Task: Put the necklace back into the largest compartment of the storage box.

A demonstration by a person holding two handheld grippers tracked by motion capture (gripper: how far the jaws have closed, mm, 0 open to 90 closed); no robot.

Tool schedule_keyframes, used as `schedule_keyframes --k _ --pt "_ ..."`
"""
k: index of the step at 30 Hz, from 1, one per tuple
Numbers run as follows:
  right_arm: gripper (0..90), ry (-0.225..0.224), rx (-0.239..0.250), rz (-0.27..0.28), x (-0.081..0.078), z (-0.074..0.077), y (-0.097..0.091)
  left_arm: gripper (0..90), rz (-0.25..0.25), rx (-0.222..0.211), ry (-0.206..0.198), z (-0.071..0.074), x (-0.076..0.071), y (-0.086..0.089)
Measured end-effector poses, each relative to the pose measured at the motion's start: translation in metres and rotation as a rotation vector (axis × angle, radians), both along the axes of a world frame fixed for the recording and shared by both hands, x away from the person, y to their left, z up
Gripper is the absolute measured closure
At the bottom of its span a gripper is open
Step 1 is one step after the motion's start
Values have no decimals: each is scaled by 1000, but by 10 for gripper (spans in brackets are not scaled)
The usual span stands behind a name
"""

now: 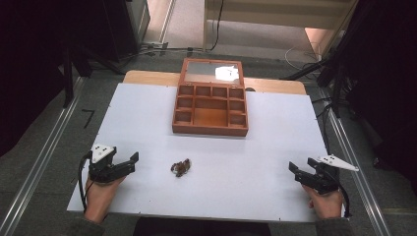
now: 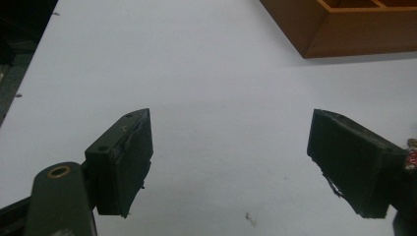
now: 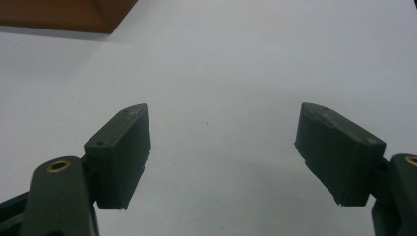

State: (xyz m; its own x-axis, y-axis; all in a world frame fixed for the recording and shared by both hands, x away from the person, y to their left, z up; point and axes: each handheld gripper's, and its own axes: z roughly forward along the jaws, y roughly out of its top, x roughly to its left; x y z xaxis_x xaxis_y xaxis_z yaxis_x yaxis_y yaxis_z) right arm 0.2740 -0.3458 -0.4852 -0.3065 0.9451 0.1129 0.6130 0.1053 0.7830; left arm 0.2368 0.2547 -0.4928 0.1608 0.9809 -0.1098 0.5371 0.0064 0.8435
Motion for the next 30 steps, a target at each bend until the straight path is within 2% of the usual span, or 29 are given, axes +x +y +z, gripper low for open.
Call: schedule_keyframes --k 30 --pt "192 2 -9 -1 1 0 4 177 -90 9 13 0 -1 -25"
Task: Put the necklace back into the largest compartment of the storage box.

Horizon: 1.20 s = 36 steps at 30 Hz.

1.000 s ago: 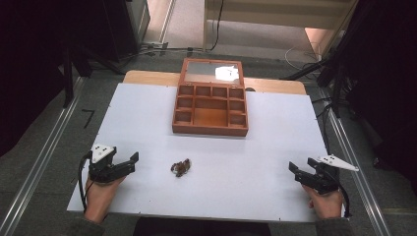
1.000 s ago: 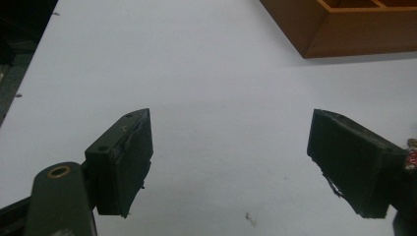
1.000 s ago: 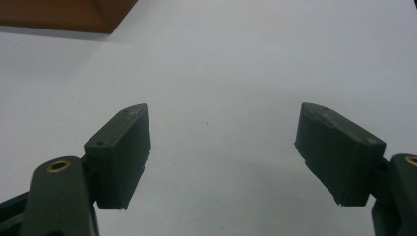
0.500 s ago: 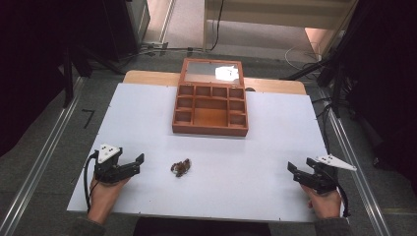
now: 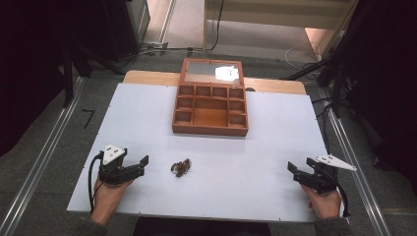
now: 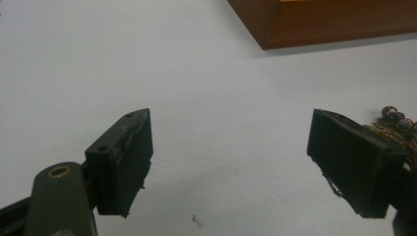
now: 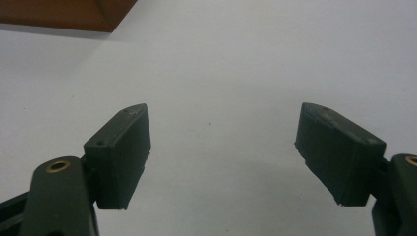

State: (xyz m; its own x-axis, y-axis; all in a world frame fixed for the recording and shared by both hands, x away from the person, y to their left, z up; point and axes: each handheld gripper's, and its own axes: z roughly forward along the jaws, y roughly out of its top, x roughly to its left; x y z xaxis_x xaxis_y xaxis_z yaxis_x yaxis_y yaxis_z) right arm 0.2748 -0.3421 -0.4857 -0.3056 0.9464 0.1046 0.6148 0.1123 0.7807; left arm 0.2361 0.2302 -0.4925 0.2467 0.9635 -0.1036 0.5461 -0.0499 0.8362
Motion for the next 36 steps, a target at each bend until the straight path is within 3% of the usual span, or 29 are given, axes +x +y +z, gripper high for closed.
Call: schedule_keyframes --k 36 --pt "192 2 -6 -5 0 0 1 190 -81 -8 20 -3 1 -26"
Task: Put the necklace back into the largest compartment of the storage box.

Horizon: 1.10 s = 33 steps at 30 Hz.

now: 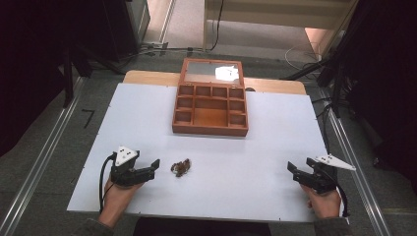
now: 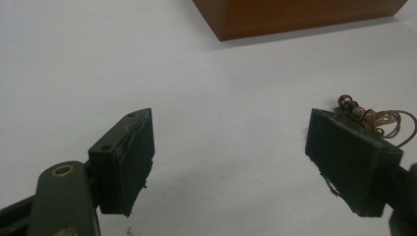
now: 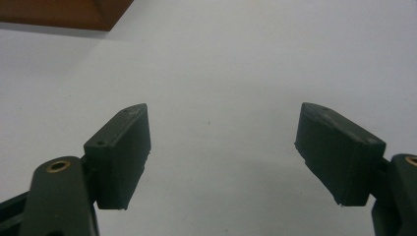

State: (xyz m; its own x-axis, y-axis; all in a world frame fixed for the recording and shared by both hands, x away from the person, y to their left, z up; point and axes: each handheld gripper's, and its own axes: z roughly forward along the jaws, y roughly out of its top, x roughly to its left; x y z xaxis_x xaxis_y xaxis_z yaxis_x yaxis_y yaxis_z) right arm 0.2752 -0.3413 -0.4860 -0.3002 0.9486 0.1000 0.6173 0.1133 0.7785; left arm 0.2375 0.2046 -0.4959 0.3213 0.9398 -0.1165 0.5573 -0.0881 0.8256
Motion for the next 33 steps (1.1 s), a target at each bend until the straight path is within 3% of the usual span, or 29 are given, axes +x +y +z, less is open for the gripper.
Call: schedule_keyframes --k 14,33 --pt "192 0 -4 2 0 0 1 190 -25 8 4 -1 1 -12" --pt "192 0 -5 1 0 0 1 210 -60 -13 9 -2 1 -22"
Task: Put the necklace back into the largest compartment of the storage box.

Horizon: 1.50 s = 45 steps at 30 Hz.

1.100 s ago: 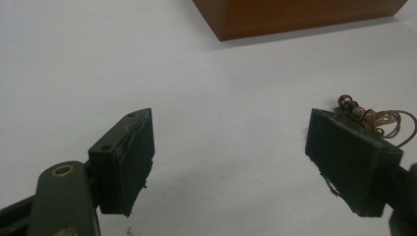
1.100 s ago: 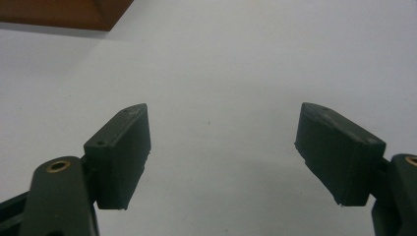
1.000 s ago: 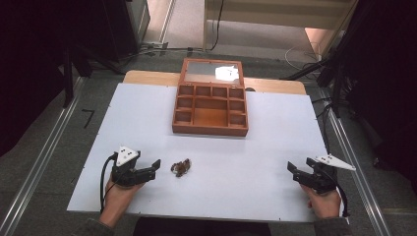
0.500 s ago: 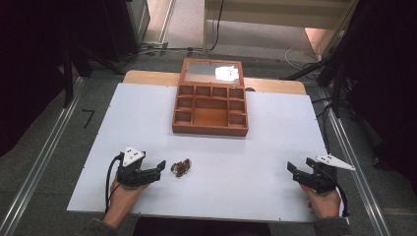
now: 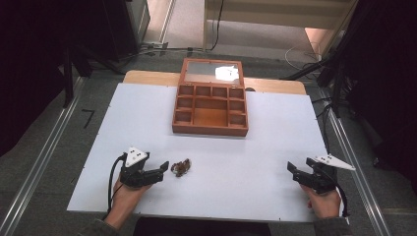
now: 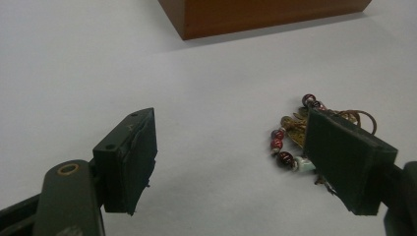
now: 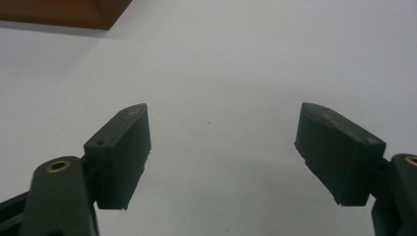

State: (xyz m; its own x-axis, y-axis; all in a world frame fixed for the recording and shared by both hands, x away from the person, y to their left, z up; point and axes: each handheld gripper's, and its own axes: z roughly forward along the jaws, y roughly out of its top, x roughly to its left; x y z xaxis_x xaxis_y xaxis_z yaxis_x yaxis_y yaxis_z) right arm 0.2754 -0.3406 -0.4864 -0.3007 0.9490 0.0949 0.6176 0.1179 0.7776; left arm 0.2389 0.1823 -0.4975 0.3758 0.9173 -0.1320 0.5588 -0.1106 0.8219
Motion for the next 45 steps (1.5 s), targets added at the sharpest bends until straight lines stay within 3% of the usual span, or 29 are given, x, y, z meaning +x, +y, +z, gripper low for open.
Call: schedule_keyframes --k 22,45 --pt "192 3 2 1 0 0 0 227 -42 0 10 -1 0 -15" --pt "194 4 0 -3 0 -1 0 411 -119 9 15 -4 3 -33"
